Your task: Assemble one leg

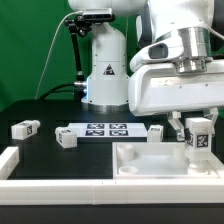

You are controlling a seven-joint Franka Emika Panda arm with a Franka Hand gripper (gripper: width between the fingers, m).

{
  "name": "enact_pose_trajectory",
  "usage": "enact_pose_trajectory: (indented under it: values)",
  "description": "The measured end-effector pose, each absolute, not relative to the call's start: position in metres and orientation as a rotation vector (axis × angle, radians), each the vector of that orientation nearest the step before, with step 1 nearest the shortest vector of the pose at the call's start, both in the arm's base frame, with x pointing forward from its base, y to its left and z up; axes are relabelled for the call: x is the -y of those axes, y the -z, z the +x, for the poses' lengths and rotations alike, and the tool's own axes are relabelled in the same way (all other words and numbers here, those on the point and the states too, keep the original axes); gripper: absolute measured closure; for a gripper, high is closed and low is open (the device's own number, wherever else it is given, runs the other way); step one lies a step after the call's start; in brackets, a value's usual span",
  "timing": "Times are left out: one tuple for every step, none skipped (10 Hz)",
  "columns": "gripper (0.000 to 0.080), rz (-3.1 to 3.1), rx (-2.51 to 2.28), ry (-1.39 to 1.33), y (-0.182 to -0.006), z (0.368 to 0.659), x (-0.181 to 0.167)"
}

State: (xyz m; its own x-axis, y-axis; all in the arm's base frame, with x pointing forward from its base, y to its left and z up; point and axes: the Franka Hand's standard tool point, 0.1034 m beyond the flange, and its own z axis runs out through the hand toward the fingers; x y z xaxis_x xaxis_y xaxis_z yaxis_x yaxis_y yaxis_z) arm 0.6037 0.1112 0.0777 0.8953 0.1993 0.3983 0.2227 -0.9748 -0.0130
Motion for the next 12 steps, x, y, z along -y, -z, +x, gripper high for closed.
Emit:
enact_pose_trajectory:
  values:
    - [0.0509, -3.000, 0.336, 0.631, -0.077, 0.603, -0.112]
    - [0.0509, -2.999, 0.340, 0.629, -0.073, 0.602, -0.114]
    - [0.0509, -2.999, 0.343, 0.621, -0.069, 0.600, -0.115]
    - [0.0509, -2.998, 0.347, 0.625, -0.066, 0.600, -0.117]
    - [0.0509, -2.993, 0.346, 0.658, -0.065, 0.602, -0.117]
    - [0.0509, -2.990, 0.345, 0.680, -0.065, 0.603, -0.117]
    - [0.0509, -2.989, 0.348, 0.683, -0.065, 0.602, -0.119]
    - [0.0509, -2.989, 0.348, 0.683, -0.065, 0.602, -0.119]
    - [0.0508, -2.989, 0.348, 0.683, -0.065, 0.602, -0.119]
    - [0.0508, -2.989, 0.348, 0.683, -0.065, 0.602, -0.119]
    - [0.0296, -2.989, 0.348, 0.683, -0.065, 0.602, -0.119]
    - [0.0296, -2.989, 0.348, 0.683, -0.065, 0.602, -0.119]
